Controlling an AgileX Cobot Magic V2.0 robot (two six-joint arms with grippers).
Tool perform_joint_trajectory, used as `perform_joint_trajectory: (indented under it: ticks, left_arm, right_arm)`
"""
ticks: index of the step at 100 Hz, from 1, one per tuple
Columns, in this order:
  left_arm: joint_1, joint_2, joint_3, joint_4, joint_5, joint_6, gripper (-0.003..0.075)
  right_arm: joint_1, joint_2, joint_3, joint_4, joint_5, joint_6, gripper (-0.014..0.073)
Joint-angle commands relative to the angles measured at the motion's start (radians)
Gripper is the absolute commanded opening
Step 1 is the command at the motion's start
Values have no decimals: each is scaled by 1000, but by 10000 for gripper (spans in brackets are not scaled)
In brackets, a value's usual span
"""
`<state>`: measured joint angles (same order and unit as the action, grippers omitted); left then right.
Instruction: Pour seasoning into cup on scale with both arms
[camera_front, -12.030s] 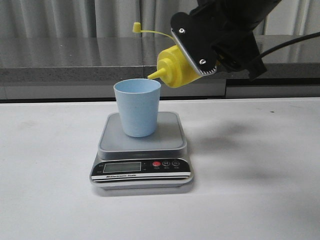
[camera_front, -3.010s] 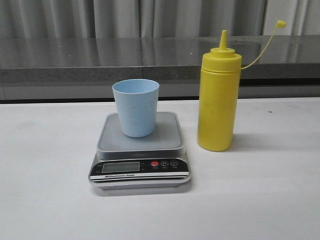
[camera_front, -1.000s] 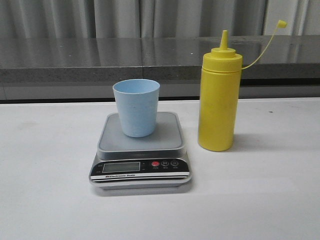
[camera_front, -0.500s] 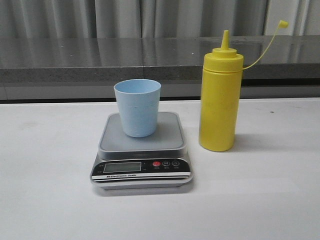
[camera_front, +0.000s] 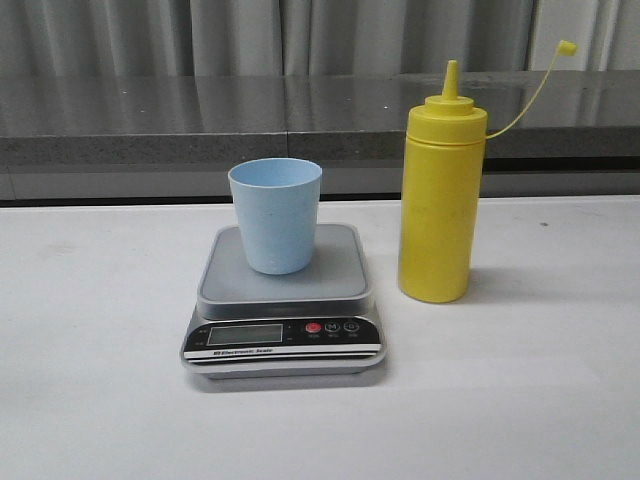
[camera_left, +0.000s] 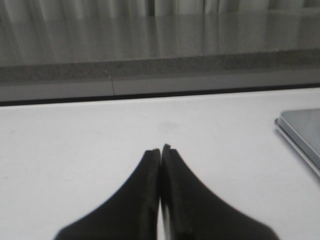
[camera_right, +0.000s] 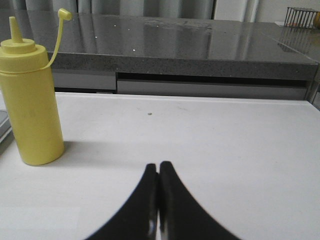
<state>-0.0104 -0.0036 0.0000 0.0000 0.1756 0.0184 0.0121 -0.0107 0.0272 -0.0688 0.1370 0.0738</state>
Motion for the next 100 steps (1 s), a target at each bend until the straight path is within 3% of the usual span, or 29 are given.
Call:
perform_joint_trajectory:
  ticks: [1,100]
  left_arm:
    - [7,-30,21,-6,-116,-7,-20]
    - [9,-30,41,-26,-159,-7,-20]
  right_arm:
    - [-6,-19,-21,-5,-82,-9,-67]
    - [-6,-19,-21,-5,-82,-9,-67]
